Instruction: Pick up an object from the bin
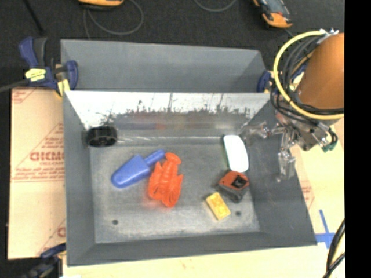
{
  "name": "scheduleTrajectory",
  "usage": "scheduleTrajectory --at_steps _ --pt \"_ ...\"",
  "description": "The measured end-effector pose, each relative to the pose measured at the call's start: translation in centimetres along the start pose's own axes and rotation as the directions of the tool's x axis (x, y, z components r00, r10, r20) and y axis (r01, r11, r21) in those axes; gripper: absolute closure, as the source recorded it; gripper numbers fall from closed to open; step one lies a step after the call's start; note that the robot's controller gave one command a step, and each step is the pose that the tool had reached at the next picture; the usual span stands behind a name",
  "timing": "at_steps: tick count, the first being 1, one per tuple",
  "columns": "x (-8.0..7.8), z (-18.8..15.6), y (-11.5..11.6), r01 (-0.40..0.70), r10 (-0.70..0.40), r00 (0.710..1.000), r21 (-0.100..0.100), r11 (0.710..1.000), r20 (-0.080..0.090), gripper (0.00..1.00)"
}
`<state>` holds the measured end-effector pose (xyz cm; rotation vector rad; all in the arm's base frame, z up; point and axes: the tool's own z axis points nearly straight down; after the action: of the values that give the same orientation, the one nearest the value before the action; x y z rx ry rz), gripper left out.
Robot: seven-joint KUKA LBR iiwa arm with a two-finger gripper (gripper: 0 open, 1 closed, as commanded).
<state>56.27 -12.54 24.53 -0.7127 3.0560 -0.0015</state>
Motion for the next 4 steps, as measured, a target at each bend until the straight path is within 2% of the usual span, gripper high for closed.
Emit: scheduleTrajectory --at_steps 1,2,3,4 --pt "-5.7 5.4 1.0 0.033 -0.033 0.999 0.007 0.999 0.009 0.00" --pt "-7.2 8.4 2.8 0.184 -0.184 0.983 -0.003 0.983 -0.003 0.00" --pt "-10.2 10.5 5.6 0.229 -0.229 0.973 0.002 0.973 0.002 0.00" --pt "-11.6 13.8 10.4 0.232 -0.232 0.973 -0.001 0.973 0.003 0.00"
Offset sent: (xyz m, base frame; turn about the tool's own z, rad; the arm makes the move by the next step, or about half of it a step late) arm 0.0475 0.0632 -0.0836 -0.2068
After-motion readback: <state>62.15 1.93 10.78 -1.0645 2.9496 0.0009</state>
